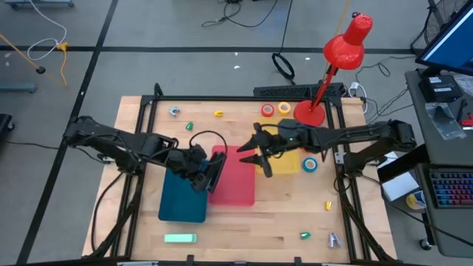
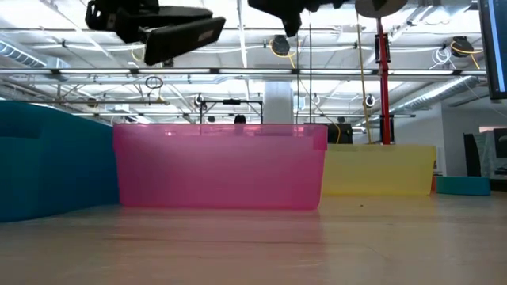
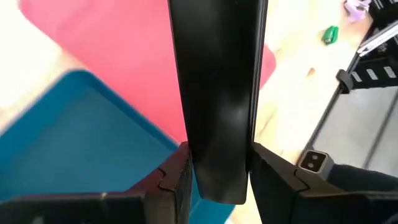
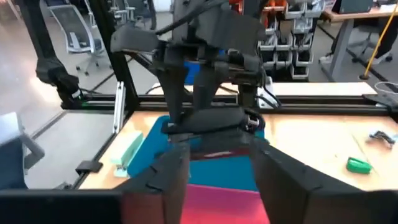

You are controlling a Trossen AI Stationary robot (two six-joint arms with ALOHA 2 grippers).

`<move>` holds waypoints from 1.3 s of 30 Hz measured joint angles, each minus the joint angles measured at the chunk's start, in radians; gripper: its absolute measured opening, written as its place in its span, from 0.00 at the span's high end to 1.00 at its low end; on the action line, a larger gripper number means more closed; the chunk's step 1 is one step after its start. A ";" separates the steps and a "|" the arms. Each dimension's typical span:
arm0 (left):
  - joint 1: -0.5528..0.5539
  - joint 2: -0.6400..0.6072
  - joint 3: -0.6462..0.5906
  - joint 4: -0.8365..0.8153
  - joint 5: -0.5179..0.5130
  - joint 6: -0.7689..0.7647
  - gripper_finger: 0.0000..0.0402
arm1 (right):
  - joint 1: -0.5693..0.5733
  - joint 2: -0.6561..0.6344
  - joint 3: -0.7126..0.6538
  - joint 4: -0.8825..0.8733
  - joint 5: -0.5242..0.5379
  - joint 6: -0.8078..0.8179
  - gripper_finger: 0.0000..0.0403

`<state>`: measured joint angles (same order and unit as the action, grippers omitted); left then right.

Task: Pick and place Stapler, Stapler remover, tape
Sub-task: Put the black stapler into the yellow bin

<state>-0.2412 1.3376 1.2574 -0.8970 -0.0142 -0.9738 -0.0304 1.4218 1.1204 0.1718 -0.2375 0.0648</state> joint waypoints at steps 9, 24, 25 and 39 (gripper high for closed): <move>-0.017 0.022 0.126 -0.155 -0.101 0.103 0.68 | -0.041 0.039 0.109 0.001 0.000 0.000 0.32; -0.020 0.131 0.144 -0.203 -0.064 0.231 0.68 | -0.049 0.113 0.193 -0.119 -0.020 -0.009 0.29; -0.020 0.129 0.144 -0.203 -0.064 0.226 0.68 | -0.049 0.123 0.201 -0.127 -0.027 -0.008 0.29; -0.035 0.130 0.144 -0.212 -0.067 0.212 0.68 | -0.030 0.282 0.364 -0.314 -0.090 -0.023 0.28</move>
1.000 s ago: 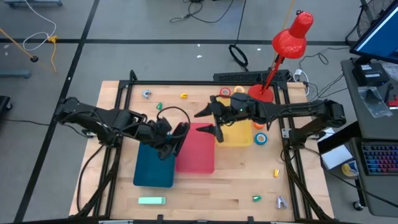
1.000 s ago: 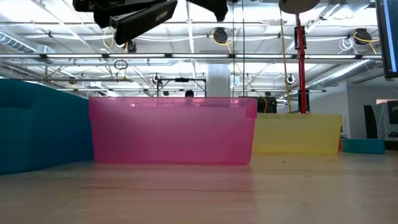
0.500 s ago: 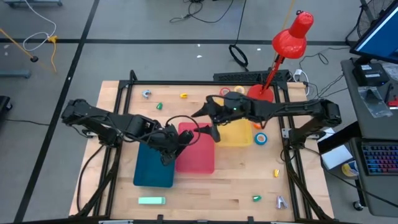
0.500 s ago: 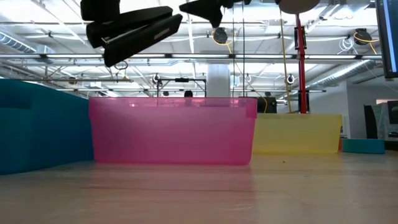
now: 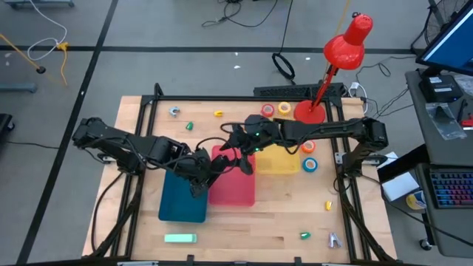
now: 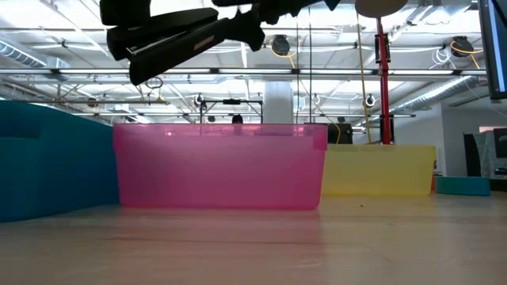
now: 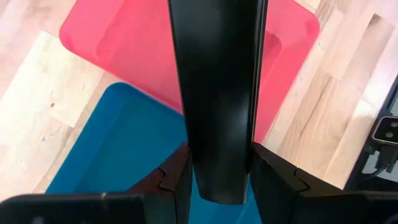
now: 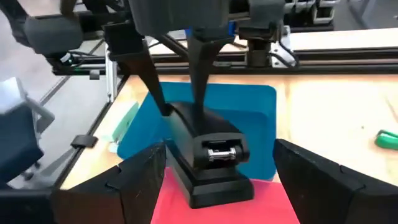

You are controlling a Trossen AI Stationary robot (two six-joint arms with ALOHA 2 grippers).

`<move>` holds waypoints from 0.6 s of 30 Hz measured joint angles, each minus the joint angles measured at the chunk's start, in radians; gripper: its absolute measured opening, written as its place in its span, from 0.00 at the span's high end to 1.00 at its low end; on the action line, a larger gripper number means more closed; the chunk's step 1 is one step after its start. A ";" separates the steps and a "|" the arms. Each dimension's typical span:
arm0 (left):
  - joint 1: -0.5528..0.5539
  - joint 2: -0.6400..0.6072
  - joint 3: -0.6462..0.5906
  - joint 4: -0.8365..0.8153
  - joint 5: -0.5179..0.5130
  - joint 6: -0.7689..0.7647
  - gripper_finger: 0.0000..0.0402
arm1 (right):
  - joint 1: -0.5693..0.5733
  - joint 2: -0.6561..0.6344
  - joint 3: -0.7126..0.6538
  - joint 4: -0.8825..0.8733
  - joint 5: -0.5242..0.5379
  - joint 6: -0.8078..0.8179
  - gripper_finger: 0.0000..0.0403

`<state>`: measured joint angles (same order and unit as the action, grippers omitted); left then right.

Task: Pick and place Stapler, Stapler remover, tape
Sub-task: Put the black stapler into the yellow bin

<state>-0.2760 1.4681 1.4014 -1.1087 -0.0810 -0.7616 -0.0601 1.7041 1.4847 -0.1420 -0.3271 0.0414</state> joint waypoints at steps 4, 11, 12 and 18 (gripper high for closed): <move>-0.002 0.000 0.000 -0.004 0.000 0.005 0.68 | 0.003 0.028 0.040 -0.021 -0.047 0.003 0.28; -0.002 0.000 -0.001 -0.011 -0.014 0.005 0.68 | 0.009 0.077 0.099 -0.033 -0.045 -0.004 0.28; -0.002 0.000 -0.001 -0.012 -0.015 0.005 0.68 | 0.009 0.082 0.109 -0.038 -0.045 -0.005 0.28; -0.002 0.000 -0.001 -0.018 -0.018 0.005 0.68 | 0.008 0.120 0.172 -0.108 -0.044 -0.030 0.28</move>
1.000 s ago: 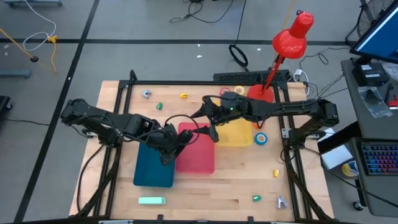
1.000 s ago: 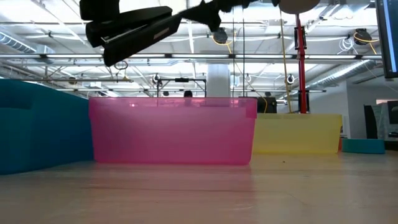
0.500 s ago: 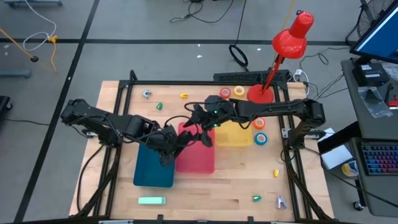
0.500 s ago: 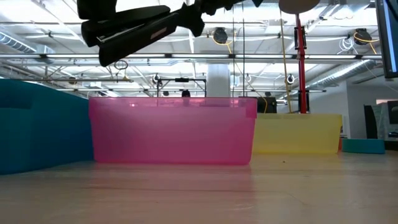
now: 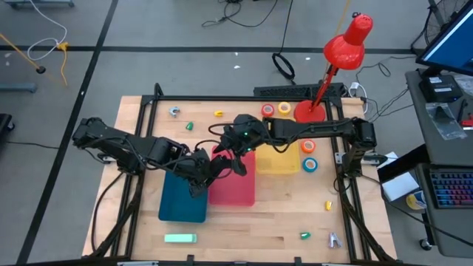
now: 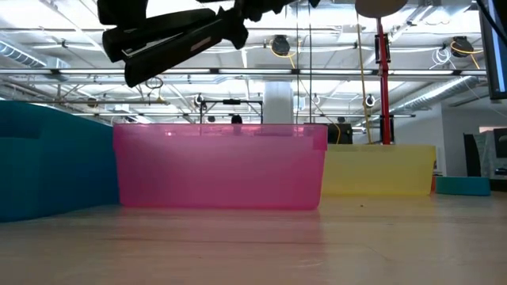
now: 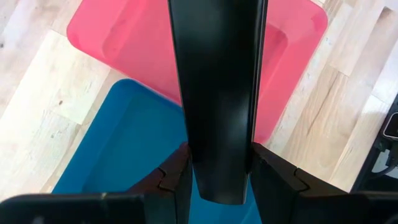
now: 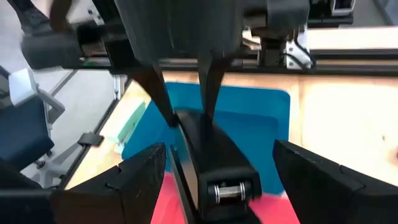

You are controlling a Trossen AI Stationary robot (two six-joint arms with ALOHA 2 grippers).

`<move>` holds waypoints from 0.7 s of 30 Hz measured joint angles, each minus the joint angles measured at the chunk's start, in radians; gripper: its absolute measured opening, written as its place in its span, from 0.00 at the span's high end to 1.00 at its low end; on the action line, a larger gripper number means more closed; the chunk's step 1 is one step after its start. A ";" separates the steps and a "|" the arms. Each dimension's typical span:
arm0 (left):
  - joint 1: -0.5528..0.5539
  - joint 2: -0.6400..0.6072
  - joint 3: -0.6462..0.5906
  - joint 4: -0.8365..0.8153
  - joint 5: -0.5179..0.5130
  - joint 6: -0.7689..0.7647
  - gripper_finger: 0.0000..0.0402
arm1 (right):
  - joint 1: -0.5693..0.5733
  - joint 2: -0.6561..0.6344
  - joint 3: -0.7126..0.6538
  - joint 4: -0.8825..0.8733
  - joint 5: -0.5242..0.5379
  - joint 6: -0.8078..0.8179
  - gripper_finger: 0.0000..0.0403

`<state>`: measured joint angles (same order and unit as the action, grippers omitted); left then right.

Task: Pick and place Stapler, Stapler remover, tape
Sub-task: Put the black stapler into the yellow bin

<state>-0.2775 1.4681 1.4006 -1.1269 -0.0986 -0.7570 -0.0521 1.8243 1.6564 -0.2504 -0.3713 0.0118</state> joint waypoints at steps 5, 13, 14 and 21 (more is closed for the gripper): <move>0.000 0.000 0.000 0.000 -0.008 0.001 0.68 | 0.000 0.008 0.029 -0.055 0.002 -0.015 0.28; 0.000 0.000 0.000 0.001 -0.025 0.003 0.68 | -0.003 0.008 0.030 -0.068 0.002 0.005 0.28; 0.000 0.000 0.000 0.001 -0.026 0.003 0.68 | -0.003 0.008 0.030 -0.072 0.003 0.006 0.28; 0.000 0.000 0.000 0.011 -0.034 0.005 0.68 | 0.002 0.008 0.030 -0.074 0.007 0.003 0.28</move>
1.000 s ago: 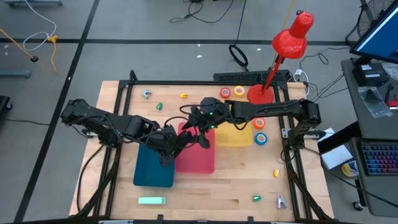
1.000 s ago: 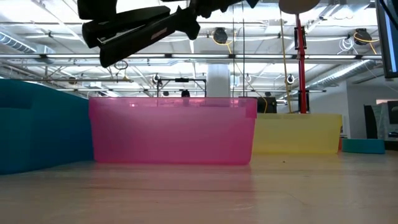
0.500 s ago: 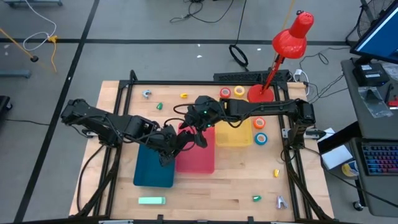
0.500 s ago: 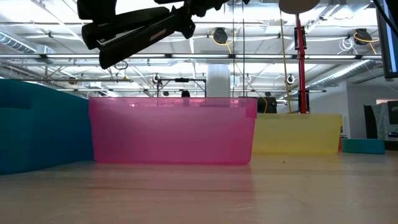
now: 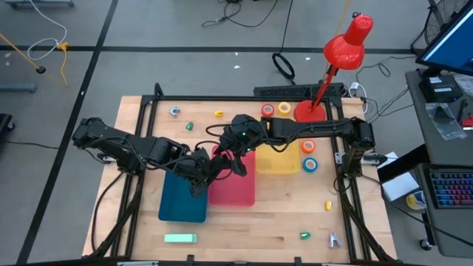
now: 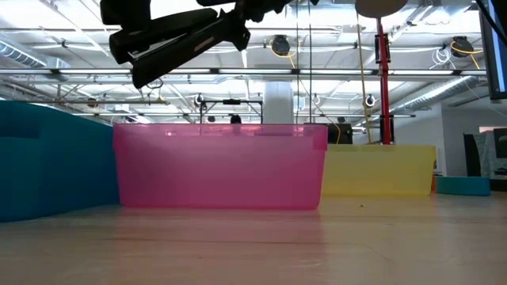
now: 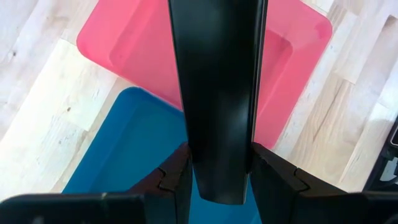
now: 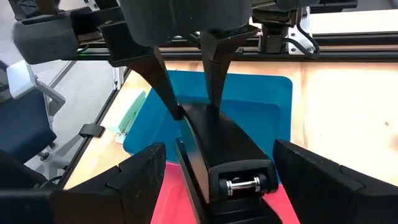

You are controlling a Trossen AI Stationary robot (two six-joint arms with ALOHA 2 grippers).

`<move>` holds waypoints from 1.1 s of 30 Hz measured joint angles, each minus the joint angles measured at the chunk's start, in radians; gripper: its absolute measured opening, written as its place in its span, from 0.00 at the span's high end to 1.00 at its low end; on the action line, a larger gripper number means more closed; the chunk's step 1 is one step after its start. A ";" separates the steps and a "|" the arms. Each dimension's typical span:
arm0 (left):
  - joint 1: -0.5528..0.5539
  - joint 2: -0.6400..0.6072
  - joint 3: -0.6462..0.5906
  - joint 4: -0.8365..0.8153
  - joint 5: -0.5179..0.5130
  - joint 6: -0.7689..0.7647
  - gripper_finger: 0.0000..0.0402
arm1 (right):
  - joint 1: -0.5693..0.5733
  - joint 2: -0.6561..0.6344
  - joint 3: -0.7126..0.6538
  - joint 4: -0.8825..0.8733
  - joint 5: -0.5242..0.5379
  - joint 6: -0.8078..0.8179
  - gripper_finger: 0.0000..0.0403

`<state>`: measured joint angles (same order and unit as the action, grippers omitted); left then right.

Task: Pick and place Stapler, Stapler remover, tape
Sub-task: Put the black stapler into the yellow bin

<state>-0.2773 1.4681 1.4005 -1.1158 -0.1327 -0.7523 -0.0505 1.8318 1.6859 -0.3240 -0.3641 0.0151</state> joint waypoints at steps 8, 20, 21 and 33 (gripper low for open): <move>0.020 0.000 0.000 0.013 0.000 0.041 0.68 | 0.000 0.000 0.000 -0.046 0.030 -0.002 0.28; 0.077 0.083 -0.001 0.021 0.097 0.174 0.68 | 0.000 0.000 0.000 -0.110 0.084 -0.020 0.28; 0.081 0.088 -0.001 0.022 0.099 0.182 0.68 | -0.001 0.000 0.000 -0.121 0.085 -0.020 0.28; 0.123 0.195 0.148 -0.019 0.089 0.316 0.68 | 0.000 -0.002 0.000 -0.185 0.080 -0.028 0.28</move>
<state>-0.1547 1.6628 1.5486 -1.1350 -0.0439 -0.4362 -0.0509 1.8297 1.6859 -0.5092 -0.2838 -0.0128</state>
